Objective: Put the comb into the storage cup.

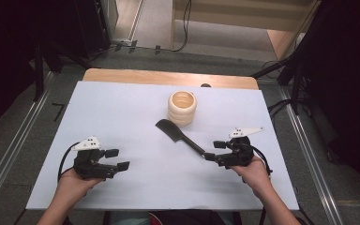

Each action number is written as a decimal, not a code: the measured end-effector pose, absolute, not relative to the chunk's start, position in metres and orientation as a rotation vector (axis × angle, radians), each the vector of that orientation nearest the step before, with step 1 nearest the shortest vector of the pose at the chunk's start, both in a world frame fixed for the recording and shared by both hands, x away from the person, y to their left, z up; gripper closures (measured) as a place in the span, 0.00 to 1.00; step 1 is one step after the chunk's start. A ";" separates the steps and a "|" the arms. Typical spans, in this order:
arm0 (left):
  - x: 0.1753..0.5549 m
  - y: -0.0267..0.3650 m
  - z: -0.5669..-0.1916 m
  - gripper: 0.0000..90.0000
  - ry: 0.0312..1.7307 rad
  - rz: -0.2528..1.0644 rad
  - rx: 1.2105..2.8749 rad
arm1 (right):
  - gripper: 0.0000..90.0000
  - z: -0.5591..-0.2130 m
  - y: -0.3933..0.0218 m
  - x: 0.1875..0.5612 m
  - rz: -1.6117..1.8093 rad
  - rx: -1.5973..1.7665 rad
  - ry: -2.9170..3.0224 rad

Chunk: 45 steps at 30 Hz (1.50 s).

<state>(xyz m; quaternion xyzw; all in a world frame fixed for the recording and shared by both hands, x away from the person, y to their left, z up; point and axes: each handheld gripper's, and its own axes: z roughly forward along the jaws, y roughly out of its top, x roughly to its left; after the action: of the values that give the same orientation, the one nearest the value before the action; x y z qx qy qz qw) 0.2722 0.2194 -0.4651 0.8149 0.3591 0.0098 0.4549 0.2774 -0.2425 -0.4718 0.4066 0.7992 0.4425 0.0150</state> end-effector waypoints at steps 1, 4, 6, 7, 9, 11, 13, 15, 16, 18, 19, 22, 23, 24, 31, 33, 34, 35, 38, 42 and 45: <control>0.272 0.219 -0.465 0.29 0.886 0.024 2.010 | 0.27 -0.472 -0.244 0.275 1.378 1.265 2.479; 0.272 0.219 -0.465 0.29 0.884 0.023 2.010 | 0.27 -0.473 -0.248 0.269 1.389 1.261 2.460; 0.272 0.219 -0.465 0.29 0.884 0.021 2.011 | 0.27 -0.474 -0.250 0.265 1.397 1.261 2.453; 0.272 0.219 -0.465 0.29 0.885 0.018 2.009 | 0.27 -0.474 -0.251 0.263 1.392 1.264 2.451; 0.272 0.219 -0.465 0.29 0.885 0.016 2.008 | 0.26 -0.475 -0.252 0.259 1.385 1.264 2.454; 0.272 0.220 -0.465 0.29 0.886 0.015 2.005 | 0.26 -0.476 -0.254 0.255 1.379 1.268 2.457; 0.272 0.220 -0.465 0.29 0.887 0.012 2.005 | 0.26 -0.477 -0.255 0.252 1.377 1.274 2.457; 0.273 0.220 -0.465 0.29 0.886 0.012 2.004 | 0.26 -0.479 -0.256 0.249 1.376 1.275 2.459; 0.273 0.220 -0.465 0.29 0.885 0.011 2.005 | 0.26 -0.480 -0.256 0.248 1.372 1.274 2.462; 0.272 0.220 -0.465 0.29 0.883 0.011 2.006 | 0.26 -0.481 -0.256 0.247 1.359 1.274 2.469; 0.272 0.219 -0.465 0.29 0.882 0.012 2.006 | 0.26 -0.481 -0.256 0.247 1.356 1.275 2.469; 0.273 0.219 -0.465 0.29 0.883 0.012 2.007 | 0.26 -0.481 -0.256 0.248 1.358 1.270 2.473; 0.273 0.219 -0.465 0.29 0.883 0.012 2.007 | 0.26 -0.481 -0.256 0.248 1.358 1.270 2.473; 0.273 0.219 -0.465 0.29 0.884 0.010 2.004 | 0.26 -0.481 -0.255 0.249 1.345 1.281 2.492; 0.273 0.219 -0.465 0.29 0.887 0.005 1.997 | 0.25 -0.479 -0.252 0.253 1.343 1.267 2.487; 0.273 0.220 -0.465 0.29 0.885 0.005 1.997 | 0.24 -0.478 -0.252 0.255 1.338 1.266 2.482; 0.273 0.220 -0.465 0.29 0.885 0.007 1.996 | 0.23 -0.477 -0.251 0.256 1.341 1.271 2.475; 0.273 0.220 -0.465 0.29 0.886 0.006 1.995 | 0.23 -0.477 -0.251 0.257 1.344 1.271 2.472; 0.274 0.220 -0.465 0.29 0.887 0.008 1.993 | 0.23 -0.474 -0.250 0.260 1.344 1.270 2.459; 0.274 0.220 -0.465 0.29 0.887 0.009 1.992 | 0.23 -0.471 -0.247 0.264 1.326 1.261 2.452; 0.274 0.220 -0.465 0.29 0.889 0.010 1.992 | 0.23 -0.468 -0.244 0.269 1.321 1.253 2.441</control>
<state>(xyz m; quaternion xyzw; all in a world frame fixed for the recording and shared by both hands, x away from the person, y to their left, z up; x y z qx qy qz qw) 0.2738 0.2199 -0.4648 0.8099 0.3613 0.0042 0.4621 0.2693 -0.2438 -0.4684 0.4110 0.8007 0.4332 0.0480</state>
